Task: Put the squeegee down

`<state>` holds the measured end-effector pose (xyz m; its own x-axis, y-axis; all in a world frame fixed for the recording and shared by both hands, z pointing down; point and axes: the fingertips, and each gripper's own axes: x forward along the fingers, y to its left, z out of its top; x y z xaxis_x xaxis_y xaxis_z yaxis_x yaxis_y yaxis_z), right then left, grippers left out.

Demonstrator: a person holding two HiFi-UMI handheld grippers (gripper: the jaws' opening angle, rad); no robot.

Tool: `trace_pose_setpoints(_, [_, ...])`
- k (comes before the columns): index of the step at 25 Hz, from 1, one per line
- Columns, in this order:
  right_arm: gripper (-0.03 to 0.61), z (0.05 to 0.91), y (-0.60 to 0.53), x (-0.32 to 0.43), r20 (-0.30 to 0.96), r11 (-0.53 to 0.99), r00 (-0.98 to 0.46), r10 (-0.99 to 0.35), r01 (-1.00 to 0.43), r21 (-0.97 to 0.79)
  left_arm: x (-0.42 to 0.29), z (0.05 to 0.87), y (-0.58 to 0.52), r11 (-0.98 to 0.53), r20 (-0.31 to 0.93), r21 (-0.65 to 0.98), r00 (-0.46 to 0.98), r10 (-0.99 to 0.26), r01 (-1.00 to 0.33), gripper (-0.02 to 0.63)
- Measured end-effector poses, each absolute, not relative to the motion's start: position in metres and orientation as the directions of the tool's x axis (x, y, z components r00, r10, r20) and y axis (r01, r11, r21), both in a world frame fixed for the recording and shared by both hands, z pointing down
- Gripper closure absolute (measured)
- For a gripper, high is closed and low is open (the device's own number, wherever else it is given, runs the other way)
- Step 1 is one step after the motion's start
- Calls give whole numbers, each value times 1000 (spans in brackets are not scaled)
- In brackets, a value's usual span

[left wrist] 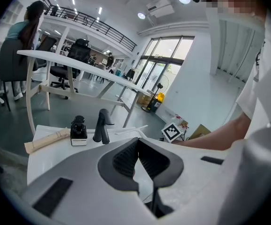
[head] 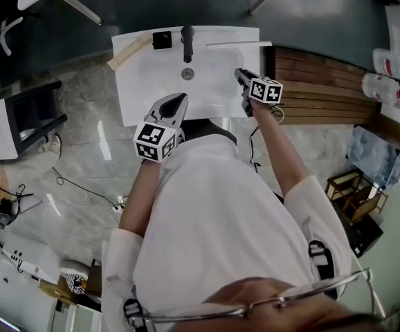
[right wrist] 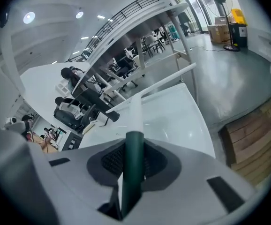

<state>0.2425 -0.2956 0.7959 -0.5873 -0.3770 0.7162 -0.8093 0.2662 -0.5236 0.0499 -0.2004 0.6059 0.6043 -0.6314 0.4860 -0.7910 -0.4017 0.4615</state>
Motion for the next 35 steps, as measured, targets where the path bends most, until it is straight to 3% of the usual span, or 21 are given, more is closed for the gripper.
trace_pose_setpoints(23, [505,852,-314,245,821,222,-503,-268,-862,-456,32,631,-204,-342,528,497,591,-610,-797,609])
trace_pose_setpoints(35, [489,858,-316,256,874,287,-393,-286,-905,-313,32,632,-205,-328,531,499,582,-616,-802,609])
